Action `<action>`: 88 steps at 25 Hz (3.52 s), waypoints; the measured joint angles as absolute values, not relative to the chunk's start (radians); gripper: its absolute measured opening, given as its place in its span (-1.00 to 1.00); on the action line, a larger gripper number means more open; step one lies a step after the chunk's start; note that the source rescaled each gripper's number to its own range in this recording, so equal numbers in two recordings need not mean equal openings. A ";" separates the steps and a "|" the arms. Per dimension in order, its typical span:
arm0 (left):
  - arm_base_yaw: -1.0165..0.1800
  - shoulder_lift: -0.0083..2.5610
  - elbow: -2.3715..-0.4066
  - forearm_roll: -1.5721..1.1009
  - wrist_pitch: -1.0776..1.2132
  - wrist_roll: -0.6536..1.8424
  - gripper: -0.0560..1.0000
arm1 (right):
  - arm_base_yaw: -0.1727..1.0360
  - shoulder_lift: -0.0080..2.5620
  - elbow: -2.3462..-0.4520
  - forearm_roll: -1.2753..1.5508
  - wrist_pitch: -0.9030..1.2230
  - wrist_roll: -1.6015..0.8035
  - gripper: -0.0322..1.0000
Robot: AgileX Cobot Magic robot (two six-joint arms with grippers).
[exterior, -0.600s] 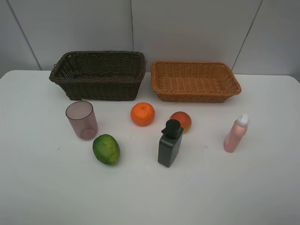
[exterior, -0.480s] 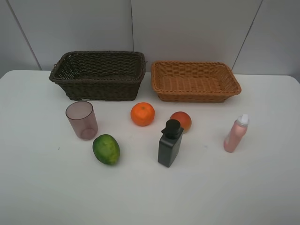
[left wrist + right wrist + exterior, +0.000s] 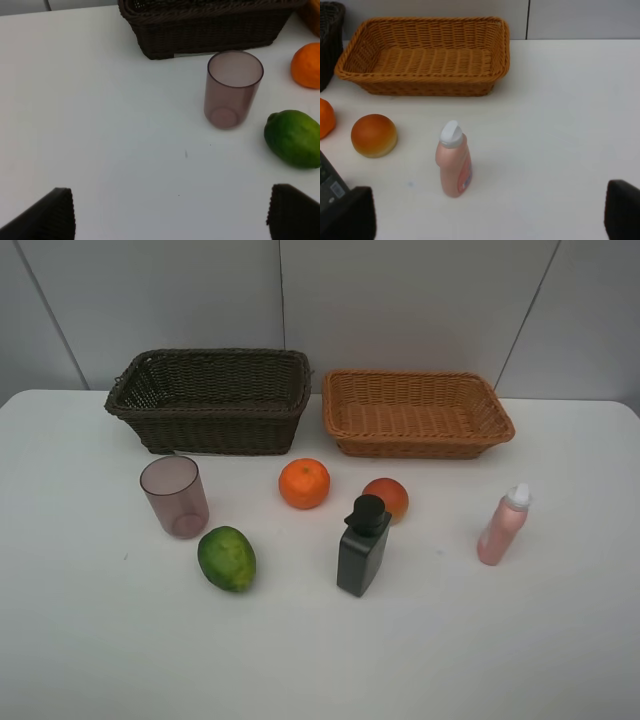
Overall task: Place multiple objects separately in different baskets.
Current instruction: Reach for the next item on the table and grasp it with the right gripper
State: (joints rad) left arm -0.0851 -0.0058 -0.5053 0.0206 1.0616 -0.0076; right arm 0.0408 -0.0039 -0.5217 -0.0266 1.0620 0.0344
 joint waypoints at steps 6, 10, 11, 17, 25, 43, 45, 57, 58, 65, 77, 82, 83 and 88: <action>-0.085 -0.006 -0.505 0.021 1.062 -0.008 0.99 | 0.041 -0.004 -0.522 -0.027 1.062 0.034 1.00; -0.085 -0.006 -0.505 0.021 1.062 -0.008 0.99 | 0.041 -0.004 -0.522 -0.027 1.062 0.034 1.00; -0.085 -0.006 -0.505 0.021 1.062 -0.008 0.99 | 0.041 -0.003 -0.522 -0.027 1.062 0.034 1.00; -0.085 -0.006 -0.505 0.021 1.062 -0.008 0.99 | 0.041 0.210 -0.570 -0.011 1.062 0.034 1.00; -0.085 -0.006 -0.505 0.021 1.062 -0.008 0.99 | 0.041 0.666 -0.731 0.000 1.027 0.034 1.00; -0.085 -0.006 -0.505 0.021 1.061 -0.008 0.99 | 0.147 1.279 -0.933 0.037 1.017 0.345 1.00; -0.085 -0.006 -0.505 0.021 1.061 -0.008 0.99 | 0.160 1.335 -0.945 0.034 1.010 0.388 1.00; -0.085 -0.006 -0.505 0.021 1.061 -0.008 0.99 | 0.174 1.589 -0.955 -0.027 0.895 0.483 1.00; -0.085 -0.006 -0.505 0.021 1.061 -0.008 0.99 | 0.174 1.608 -0.955 -0.027 0.893 0.483 1.00; -0.085 -0.006 -0.505 0.021 1.061 -0.008 0.99 | 0.175 1.715 -0.955 -0.029 0.861 0.483 1.00; -0.085 -0.006 -0.505 0.021 1.061 -0.008 0.99 | 0.175 1.751 -0.955 -0.060 0.821 0.483 -0.04; -0.085 -0.006 -0.505 0.021 1.061 -0.008 0.99 | 0.175 1.751 -0.955 -0.061 0.820 0.485 -0.93; -0.085 -0.006 -0.505 0.021 1.061 -0.008 0.99 | 0.175 1.751 -0.955 -0.061 0.820 0.485 -0.93; -0.085 -0.006 -0.505 0.021 1.061 -0.008 0.99 | 0.175 1.751 -0.955 -0.061 0.820 0.486 -0.93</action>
State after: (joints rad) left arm -0.0851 -0.0058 -0.5053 0.0206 1.0607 -0.0076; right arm 0.1745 1.7514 -0.9550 -0.0607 0.8204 0.4863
